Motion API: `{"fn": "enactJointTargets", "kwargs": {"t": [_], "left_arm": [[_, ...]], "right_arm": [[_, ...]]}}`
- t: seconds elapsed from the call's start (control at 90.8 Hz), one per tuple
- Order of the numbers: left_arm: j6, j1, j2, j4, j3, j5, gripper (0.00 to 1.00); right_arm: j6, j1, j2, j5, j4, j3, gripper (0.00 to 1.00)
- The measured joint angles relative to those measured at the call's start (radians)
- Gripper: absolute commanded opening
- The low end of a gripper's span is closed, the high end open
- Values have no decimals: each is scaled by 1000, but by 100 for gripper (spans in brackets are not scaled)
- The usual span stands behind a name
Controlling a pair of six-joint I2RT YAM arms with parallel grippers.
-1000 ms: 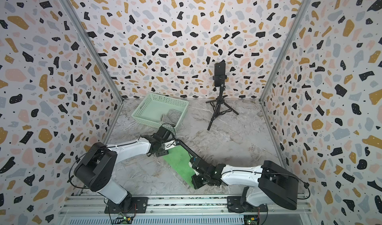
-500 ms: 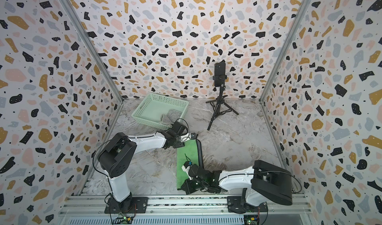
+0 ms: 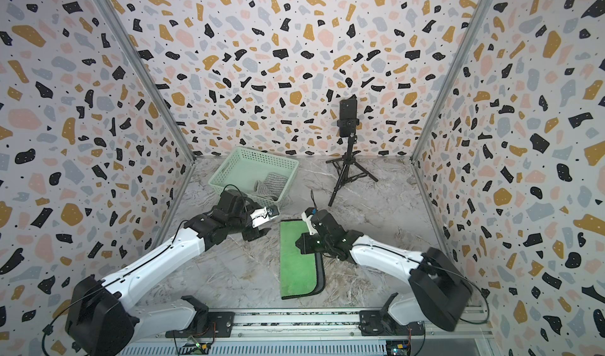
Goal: Fold the square dishcloth
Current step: Adjust the cleaning item at the center of the board, then fold the cleaning item at the center of the board.
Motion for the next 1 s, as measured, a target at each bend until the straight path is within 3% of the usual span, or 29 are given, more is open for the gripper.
{"fn": "enactJointTargets", "kwargs": {"t": [0.198, 0.385, 0.683, 0.815, 1.002], "left_arm": [[-8, -227, -142, -142, -154, 34, 58], [-37, -388, -142, -152, -176, 34, 56], [-88, -567, 154, -13, -143, -16, 51], [-101, -589, 262, 27, -80, -38, 50], [-103, -605, 358, 59, -32, -72, 40]], "right_arm": [[-79, -63, 312, -14, 3, 182, 3], [-102, -119, 370, -27, 48, 169, 1], [-71, -134, 368, -27, 219, 84, 0], [-61, -133, 363, -16, 262, 61, 2], [-61, -131, 353, 15, 281, 45, 3]]}}
